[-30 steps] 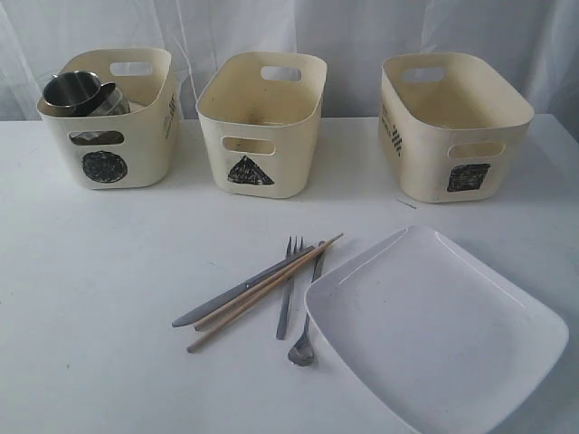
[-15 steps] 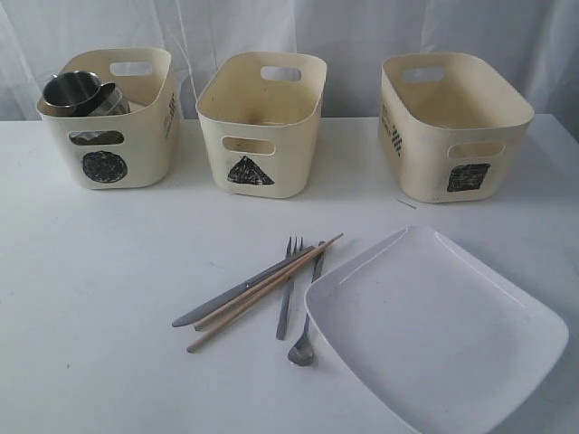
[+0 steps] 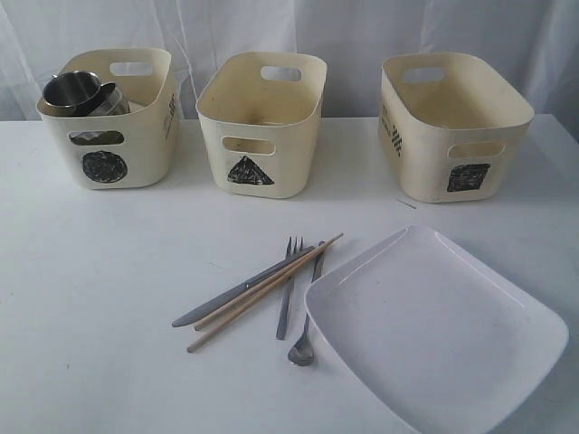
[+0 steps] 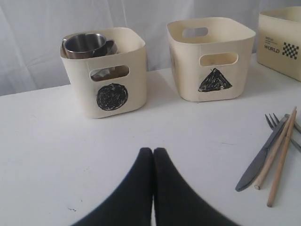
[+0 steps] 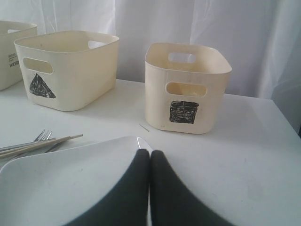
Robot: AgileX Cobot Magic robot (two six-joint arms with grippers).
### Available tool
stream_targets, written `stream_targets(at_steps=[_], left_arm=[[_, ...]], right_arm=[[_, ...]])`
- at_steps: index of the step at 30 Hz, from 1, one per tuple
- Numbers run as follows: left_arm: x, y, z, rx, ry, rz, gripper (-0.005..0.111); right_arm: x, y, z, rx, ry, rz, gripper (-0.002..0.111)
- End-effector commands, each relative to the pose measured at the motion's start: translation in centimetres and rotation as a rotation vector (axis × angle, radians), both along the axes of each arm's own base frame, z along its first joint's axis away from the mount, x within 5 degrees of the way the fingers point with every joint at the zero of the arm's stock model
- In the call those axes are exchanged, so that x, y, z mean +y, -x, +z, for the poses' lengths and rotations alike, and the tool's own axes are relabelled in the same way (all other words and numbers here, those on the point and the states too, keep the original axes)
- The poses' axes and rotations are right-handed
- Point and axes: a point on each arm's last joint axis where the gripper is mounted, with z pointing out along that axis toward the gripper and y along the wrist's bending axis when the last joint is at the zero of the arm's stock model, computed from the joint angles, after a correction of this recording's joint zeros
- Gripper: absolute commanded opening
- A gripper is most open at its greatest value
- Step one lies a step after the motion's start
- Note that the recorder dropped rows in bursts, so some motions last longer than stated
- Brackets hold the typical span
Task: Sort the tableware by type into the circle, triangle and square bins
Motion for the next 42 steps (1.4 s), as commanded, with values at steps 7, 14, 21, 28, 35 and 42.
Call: stream_targets(at_steps=[7,14,21,28,35,42], left_arm=[[0.1,0.5,-0.5,-0.011,0.014,-0.007,0.0],[0.1,0.5,-0.5,-0.011,0.014,-0.007,0.0],[0.1,0.5,-0.5,-0.011,0.014,-0.007,0.0],[0.1,0.5,-0.5,-0.011,0.014,-0.007,0.0],[0.1,0.5,-0.5,-0.011,0.014,-0.007,0.0],[0.1,0.5,-0.5,-0.011,0.014,-0.007,0.0]], right_arm=[[0.0,0.0,-0.1,-0.005,-0.002,-0.005,0.0],[0.0,0.0,-0.1,-0.005,-0.002,-0.005,0.0],[0.0,0.0,-0.1,-0.005,-0.002,-0.005,0.0],[0.4,0.0,0.6,-0.014,-0.707,-0.009,0.0],[0.3,0.4,3.3,-0.15,-0.748,0.057,0.0],[0.8,0.8,3.8,-0.029,-0.669,0.072,0.0]])
